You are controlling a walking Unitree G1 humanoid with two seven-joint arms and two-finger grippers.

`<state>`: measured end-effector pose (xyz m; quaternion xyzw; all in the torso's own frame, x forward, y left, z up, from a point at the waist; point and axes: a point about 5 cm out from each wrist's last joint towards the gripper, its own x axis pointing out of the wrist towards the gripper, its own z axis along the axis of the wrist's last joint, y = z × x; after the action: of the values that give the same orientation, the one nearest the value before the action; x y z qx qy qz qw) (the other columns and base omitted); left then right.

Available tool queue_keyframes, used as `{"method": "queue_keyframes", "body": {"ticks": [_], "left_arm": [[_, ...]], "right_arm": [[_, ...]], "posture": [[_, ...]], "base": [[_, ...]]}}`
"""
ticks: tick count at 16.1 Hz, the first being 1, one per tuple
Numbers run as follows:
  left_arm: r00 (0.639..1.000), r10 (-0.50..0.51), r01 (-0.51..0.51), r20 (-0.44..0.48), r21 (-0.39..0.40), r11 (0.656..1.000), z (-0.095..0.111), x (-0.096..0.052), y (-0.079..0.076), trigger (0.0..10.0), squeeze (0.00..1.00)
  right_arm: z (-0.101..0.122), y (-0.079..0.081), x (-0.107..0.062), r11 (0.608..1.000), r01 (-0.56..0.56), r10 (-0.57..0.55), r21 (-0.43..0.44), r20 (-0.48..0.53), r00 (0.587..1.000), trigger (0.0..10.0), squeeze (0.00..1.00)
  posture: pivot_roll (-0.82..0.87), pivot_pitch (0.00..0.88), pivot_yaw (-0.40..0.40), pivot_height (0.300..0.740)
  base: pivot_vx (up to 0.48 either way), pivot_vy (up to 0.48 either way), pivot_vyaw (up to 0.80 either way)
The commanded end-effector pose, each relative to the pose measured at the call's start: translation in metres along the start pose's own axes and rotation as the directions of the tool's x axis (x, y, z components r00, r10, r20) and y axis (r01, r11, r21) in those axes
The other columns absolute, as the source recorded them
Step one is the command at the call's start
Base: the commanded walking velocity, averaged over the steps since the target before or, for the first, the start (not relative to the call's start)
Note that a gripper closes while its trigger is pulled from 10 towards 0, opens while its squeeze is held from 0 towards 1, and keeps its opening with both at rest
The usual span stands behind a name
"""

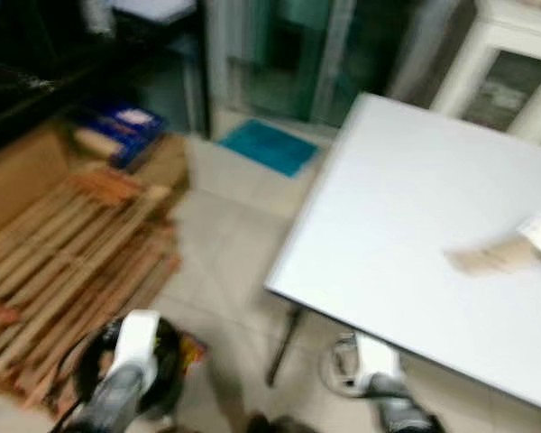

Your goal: Picking trash to rubbish bin

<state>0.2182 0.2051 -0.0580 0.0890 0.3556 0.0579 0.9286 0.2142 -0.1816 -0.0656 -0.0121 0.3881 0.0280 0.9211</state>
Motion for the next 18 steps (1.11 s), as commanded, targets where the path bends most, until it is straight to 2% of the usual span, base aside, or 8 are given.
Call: {"method": "queue_keyframes", "body": {"ticks": [1, 4, 8, 9, 18], "left_arm": [[1.000, -0.001, 0.001, -0.003, -0.008, 1.000, -0.0002, -0.0002, -0.0040, 10.0, 0.00], [1.000, -0.008, 0.008, -0.007, -0.001, 1.000, -0.0024, -0.0009, -0.0051, 10.0, 0.00], [1.000, -0.020, 0.020, 0.004, 0.003, 1.000, 0.0033, 0.0008, -0.0074, 10.0, 0.00], [1.000, -0.020, 0.020, 0.002, -0.005, 1.000, 0.0025, 0.0005, -0.0080, 10.0, 0.00], [1.000, -0.027, 0.027, -0.006, -0.038, 0.999, -0.0008, -0.0008, -0.0110, 10.0, 0.00]], "right_arm": [[0.0083, -0.0131, -0.0005, 0.999, 0.039, -0.039, -0.001, 0.035, 0.999, 10.0, 0.00], [0.0049, -0.0147, -0.0014, 0.999, 0.042, -0.041, -0.019, 0.018, 0.999, 10.0, 0.00], [0.0059, -0.0154, -0.0011, 0.999, 0.048, -0.047, -0.003, 0.021, 0.999, 10.0, 0.00], [0.0055, -0.0153, -0.0011, 0.999, 0.047, -0.047, -0.002, 0.017, 0.999, 10.0, 0.00], [-0.0009, -0.0121, -0.0019, 1.000, 0.030, -0.030, -0.004, -0.010, 1.000, 10.0, 0.00]], "posture": [[0.01, 0.062, -0.081, 0.740], [0.01, 0.021, -0.080, 0.740], [0.00, 0.044, -0.081, 0.740], [0.00, 0.053, -0.084, 0.740], [0.00, 0.072, -0.087, 0.740]], "base": [[0.000, -0.480, 0.00], [0.000, -0.480, 0.00], [0.000, -0.474, 0.00], [0.000, 0.000, 0.00], [0.000, 0.000, -0.75]]}}
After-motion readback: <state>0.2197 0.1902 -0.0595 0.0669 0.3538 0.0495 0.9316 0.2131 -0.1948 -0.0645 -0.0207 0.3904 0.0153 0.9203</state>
